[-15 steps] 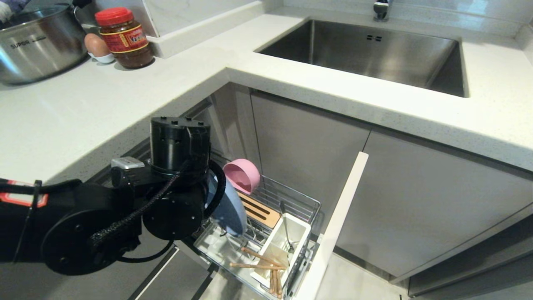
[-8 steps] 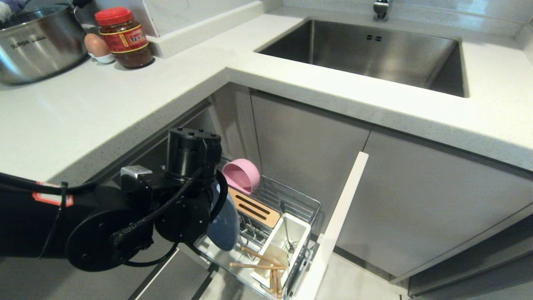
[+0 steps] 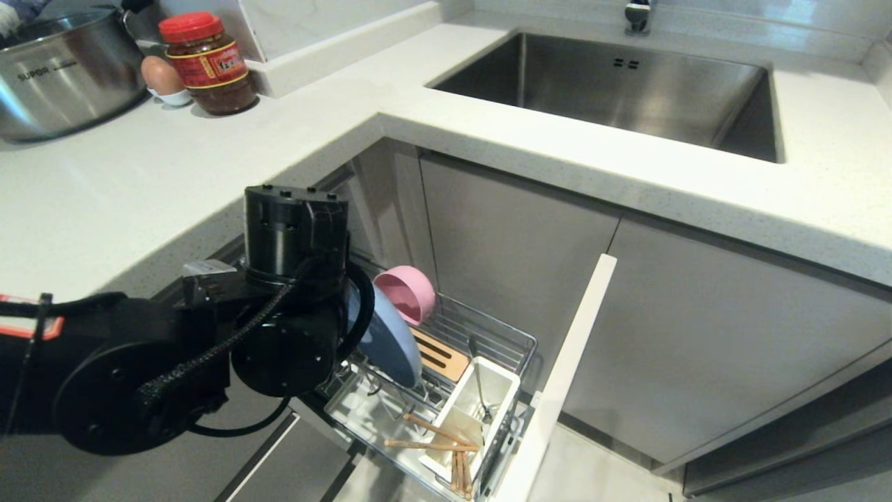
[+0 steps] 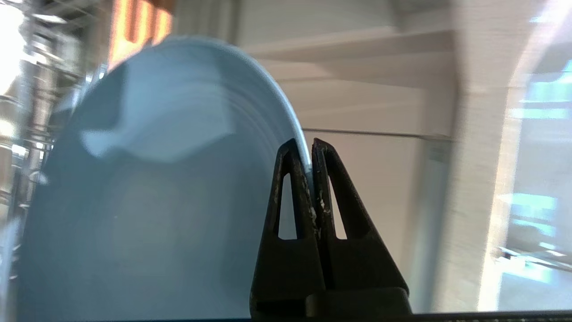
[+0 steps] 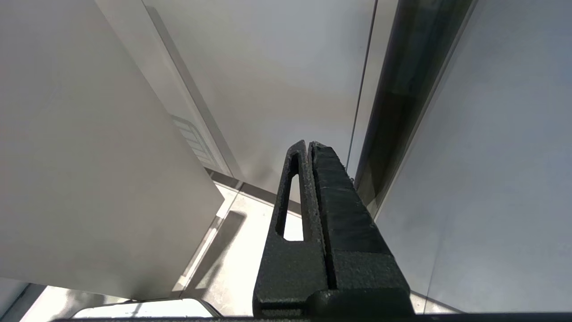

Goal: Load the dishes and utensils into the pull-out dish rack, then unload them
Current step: Pick up the plate and place it in the cupboard

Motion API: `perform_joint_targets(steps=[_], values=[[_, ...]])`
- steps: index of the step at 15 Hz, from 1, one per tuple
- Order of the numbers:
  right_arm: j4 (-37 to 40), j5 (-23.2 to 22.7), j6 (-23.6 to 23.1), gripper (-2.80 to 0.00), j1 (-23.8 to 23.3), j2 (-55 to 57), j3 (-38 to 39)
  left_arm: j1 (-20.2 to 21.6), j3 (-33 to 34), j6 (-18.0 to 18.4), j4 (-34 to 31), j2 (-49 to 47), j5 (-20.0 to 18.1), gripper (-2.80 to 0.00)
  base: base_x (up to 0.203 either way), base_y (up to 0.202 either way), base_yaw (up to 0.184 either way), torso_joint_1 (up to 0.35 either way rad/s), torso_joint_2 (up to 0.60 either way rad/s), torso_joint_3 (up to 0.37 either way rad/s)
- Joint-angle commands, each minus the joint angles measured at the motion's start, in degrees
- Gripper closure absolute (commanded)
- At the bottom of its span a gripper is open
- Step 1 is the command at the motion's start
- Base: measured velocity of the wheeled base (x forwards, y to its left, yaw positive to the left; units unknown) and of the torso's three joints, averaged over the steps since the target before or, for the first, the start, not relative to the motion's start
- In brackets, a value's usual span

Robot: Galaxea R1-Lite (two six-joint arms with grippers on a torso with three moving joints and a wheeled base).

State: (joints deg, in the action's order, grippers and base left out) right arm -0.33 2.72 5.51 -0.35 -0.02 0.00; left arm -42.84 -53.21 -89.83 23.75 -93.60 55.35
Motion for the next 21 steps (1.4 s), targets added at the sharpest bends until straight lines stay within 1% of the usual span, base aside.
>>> perform_joint_targets(steps=[1, 6, 7, 8, 9, 21], values=[[-0.02, 0.01, 0.03, 0.0, 0.0, -0.24, 0.0, -0.25, -0.31, -0.52, 0.07, 1.86, 0.23, 0.0, 0.0, 0.0, 0.0, 0.0, 0.0, 0.0], [-0.02, 0.01, 0.03, 0.0, 0.0, -0.24, 0.0, 0.08, 0.47, -1.22, 0.07, 0.22, -0.1, 0.0, 0.0, 0.0, 0.0, 0.0, 0.0, 0.0], [-0.02, 0.01, 0.03, 0.0, 0.0, -0.24, 0.0, 0.12, 0.56, -1.93, 0.09, -0.41, -0.15, 0.0, 0.0, 0.0, 0.0, 0.0, 0.0, 0.0], [-0.02, 0.01, 0.03, 0.0, 0.0, -0.24, 0.0, 0.19, 0.71, -3.38, -0.01, -0.69, -0.29, 0.0, 0.0, 0.0, 0.0, 0.0, 0.0, 0.0], [-0.02, 0.01, 0.03, 0.0, 0.0, -0.24, 0.0, 0.27, 0.74, -3.88, 0.06, -1.26, -0.37, 0.0, 0.0, 0.0, 0.0, 0.0, 0.0, 0.0], [-0.02, 0.01, 0.03, 0.0, 0.0, -0.24, 0.0, 0.48, 1.01, -4.86, -0.12, -5.36, -0.15, 0.0, 0.0, 0.0, 0.0, 0.0, 0.0, 0.0]])
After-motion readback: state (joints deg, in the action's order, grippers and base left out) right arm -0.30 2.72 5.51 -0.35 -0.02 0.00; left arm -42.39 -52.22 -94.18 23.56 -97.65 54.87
